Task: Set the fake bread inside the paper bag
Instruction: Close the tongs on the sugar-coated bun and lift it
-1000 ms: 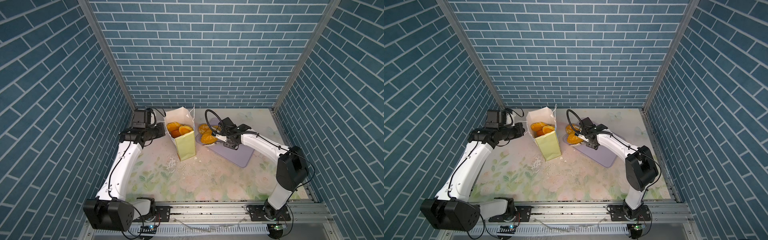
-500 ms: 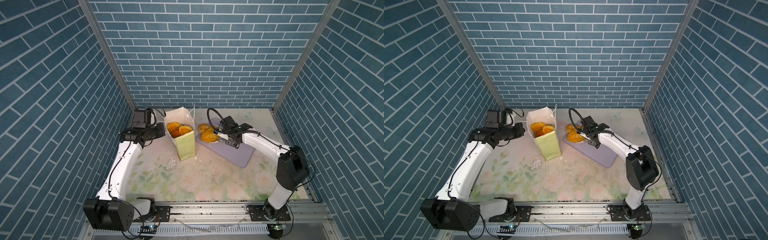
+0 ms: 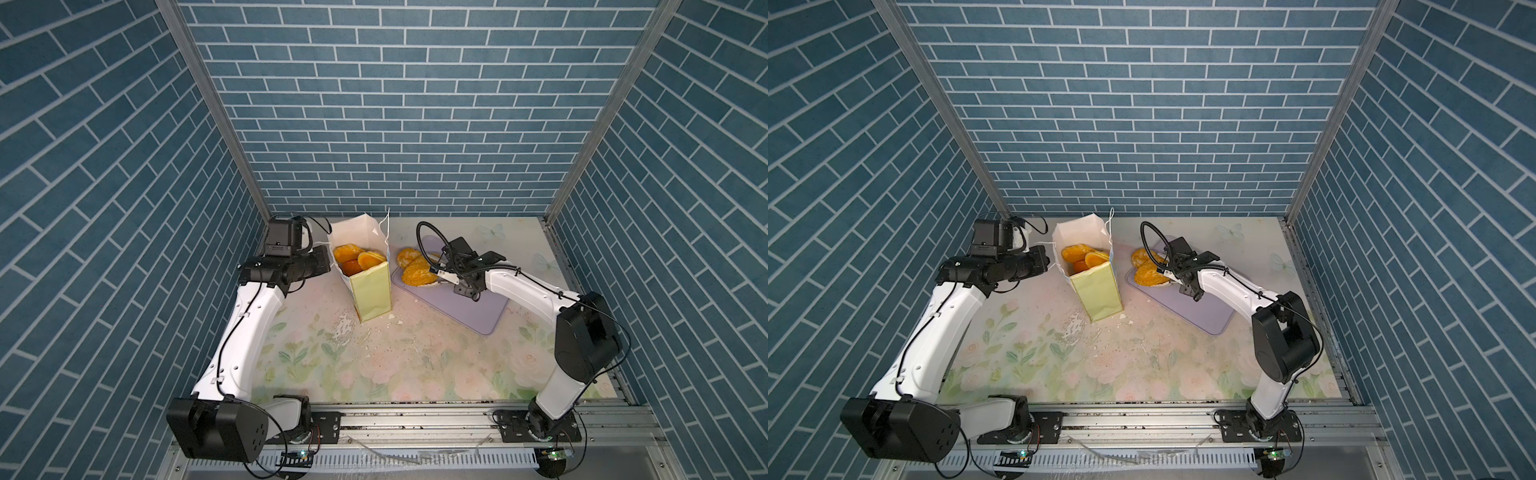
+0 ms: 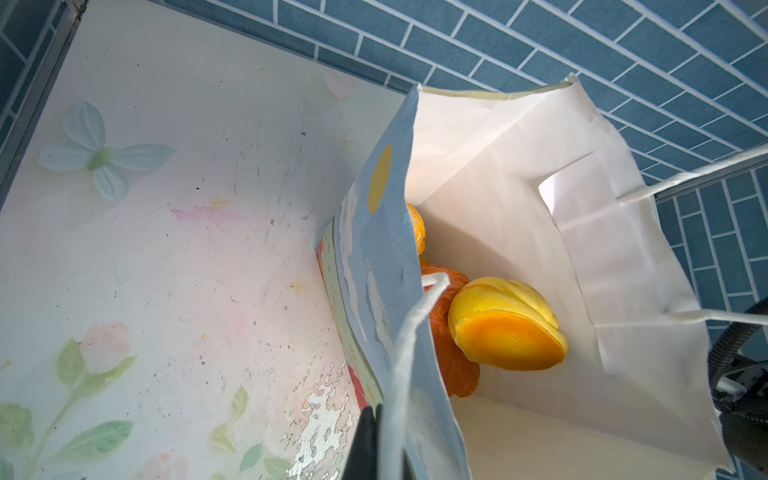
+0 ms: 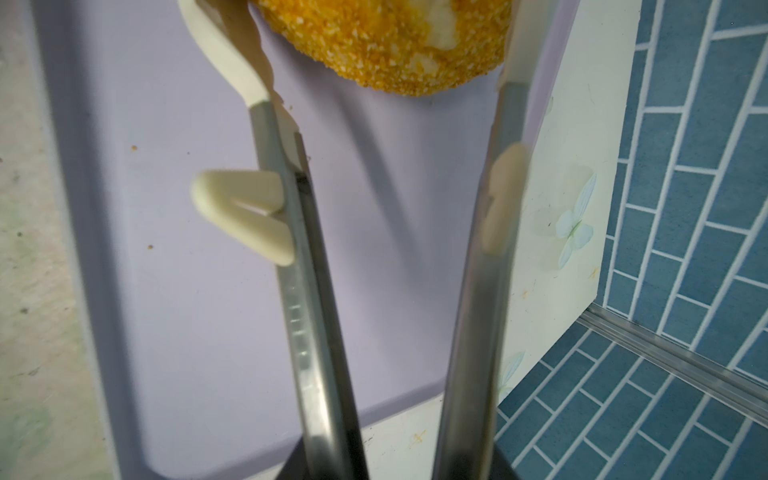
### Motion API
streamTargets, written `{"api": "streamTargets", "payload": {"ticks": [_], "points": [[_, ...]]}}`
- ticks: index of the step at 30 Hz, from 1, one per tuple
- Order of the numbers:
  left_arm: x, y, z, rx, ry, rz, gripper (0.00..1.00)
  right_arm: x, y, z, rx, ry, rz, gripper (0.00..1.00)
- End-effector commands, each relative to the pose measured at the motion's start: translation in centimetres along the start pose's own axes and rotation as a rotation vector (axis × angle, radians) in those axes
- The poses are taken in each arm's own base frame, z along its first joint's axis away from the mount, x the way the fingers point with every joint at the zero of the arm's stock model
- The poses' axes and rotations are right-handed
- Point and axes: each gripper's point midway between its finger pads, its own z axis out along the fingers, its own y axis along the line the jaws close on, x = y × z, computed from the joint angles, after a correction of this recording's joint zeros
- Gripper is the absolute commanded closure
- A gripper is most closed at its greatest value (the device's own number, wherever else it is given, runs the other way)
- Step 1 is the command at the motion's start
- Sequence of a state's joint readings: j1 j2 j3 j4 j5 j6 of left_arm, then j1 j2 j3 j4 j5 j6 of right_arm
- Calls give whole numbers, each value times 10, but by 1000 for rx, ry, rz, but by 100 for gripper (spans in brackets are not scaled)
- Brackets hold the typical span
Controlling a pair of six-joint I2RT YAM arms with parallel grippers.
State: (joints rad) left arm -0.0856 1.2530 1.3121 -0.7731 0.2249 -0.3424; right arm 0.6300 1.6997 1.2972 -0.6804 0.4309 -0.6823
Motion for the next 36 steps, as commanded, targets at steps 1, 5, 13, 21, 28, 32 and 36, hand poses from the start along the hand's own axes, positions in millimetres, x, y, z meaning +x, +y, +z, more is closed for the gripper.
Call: {"api": "streamTargets", "payload": {"ticks": [1, 5, 13, 21, 28, 32, 36], "points": [[1, 0, -2, -7, 3, 12, 95, 14, -5, -28, 36, -27, -17, 79], [-1, -1, -2, 0, -2, 9, 95, 27, -2, -46, 48, -52, 38, 83], [-1, -3, -4, 9, -6, 8, 95, 48, 17, -55, 5, -47, 143, 86], [-2, -5, -6, 18, -10, 6, 95, 49, 23, -58, -35, -54, 212, 88], [-1, -4, -7, 15, -10, 9, 95, 43, 15, -66, -31, -92, 287, 89], [-2, -5, -6, 15, -11, 8, 95, 42, 14, -77, -43, -119, 314, 89], [-2, -5, -6, 17, -10, 9, 95, 49, 10, -86, -22, -119, 341, 89]]}}
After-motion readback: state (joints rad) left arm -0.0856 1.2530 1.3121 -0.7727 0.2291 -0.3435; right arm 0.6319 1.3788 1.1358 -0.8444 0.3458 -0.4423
